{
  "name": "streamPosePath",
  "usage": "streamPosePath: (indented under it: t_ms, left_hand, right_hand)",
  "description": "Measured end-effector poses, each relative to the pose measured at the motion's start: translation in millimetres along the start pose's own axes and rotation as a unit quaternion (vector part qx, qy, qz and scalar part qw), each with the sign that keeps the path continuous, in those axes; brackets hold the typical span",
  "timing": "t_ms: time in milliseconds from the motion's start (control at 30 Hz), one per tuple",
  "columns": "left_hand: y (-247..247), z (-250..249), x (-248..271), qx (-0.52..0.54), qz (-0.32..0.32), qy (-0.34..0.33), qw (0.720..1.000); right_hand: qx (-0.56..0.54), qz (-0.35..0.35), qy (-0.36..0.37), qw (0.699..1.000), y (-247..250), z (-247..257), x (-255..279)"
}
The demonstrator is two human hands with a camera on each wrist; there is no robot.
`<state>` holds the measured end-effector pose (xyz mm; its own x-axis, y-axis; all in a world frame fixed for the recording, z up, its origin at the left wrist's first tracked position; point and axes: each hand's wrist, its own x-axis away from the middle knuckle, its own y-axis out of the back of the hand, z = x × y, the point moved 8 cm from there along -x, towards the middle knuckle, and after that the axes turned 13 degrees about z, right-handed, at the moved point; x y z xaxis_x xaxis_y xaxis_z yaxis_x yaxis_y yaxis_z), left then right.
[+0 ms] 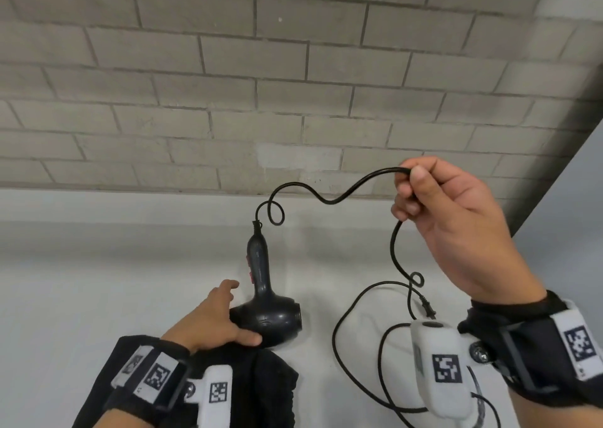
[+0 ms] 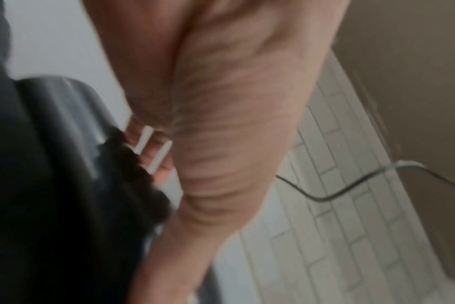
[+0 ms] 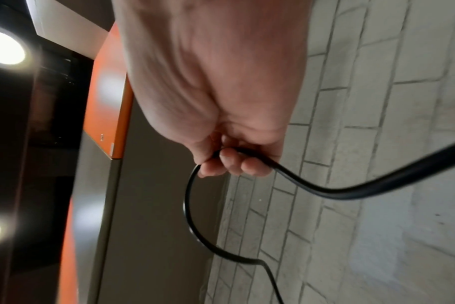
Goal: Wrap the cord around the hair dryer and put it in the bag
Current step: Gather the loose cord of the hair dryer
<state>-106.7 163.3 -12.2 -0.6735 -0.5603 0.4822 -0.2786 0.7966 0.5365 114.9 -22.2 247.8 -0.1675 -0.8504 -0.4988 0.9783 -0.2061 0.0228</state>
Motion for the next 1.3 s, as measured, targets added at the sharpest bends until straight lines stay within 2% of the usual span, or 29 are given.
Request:
streamPosePath:
  t_ms: [67,167,267,333,433,533,633,700,800,900,1000,1100,1200,1300]
  left_hand:
    - [8,-18,2,0.074,-0.008,-0.017,0.997]
    - [35,-61,0,0.135,-0.127,-0.091,0.978]
    - [58,-106,-5,0.146,-0.226,-0.199,0.942]
    - [64,-135,-8,0.109,-0.237,-0.27,0.927]
    - [66,-161,-10,0.043,-0.231,-0.329,0.915]
    - [68,-167,-8,0.06,-0.209,-0.344,0.914]
    - [72,-167,2,0.1,-0.184,-0.313,0.926]
    - [74,-174,14,0.11,-0.182,-0.31,0.927]
    - [76,-190,31,0.124,-0.171,-0.31,0.927]
    - [74,-202,37,0.149,-0.136,-0.288,0.936]
    - [69,-214,47,0.178,-0.1,-0.278,0.938]
    - [60,-226,58,0.252,-0.044,-0.283,0.925]
    - [47,-235,64,0.342,0.033,-0.291,0.893]
    - [35,-238,67,0.433,0.078,-0.307,0.844]
  right_hand:
    - [-0.016,0.019,0.009,1.0,-9,8,-4]
    - [-0.047,0.052,0.022,0.997,-20,17,-6]
    - [-0.045,0.081,0.036,0.995,-25,24,1]
    - [-0.038,0.085,0.039,0.995,-21,25,10]
    - [-0.029,0.043,0.032,0.998,4,19,33]
    - [0.006,-0.031,0.005,0.999,39,4,70]
    - [0.139,-0.07,-0.067,0.986,64,-23,109]
    - [0.205,-0.044,-0.137,0.968,66,-47,127]
    - [0.275,0.028,-0.255,0.927,57,-84,146]
    - [0.3,0.09,-0.313,0.897,43,-109,154]
    - [0.302,0.093,-0.325,0.892,38,-126,155]
    - [0.259,0.057,-0.312,0.912,30,-131,150]
    - [0.239,0.015,-0.281,0.93,22,-127,140]
    - [0.307,0.006,-0.252,0.918,19,-122,135]
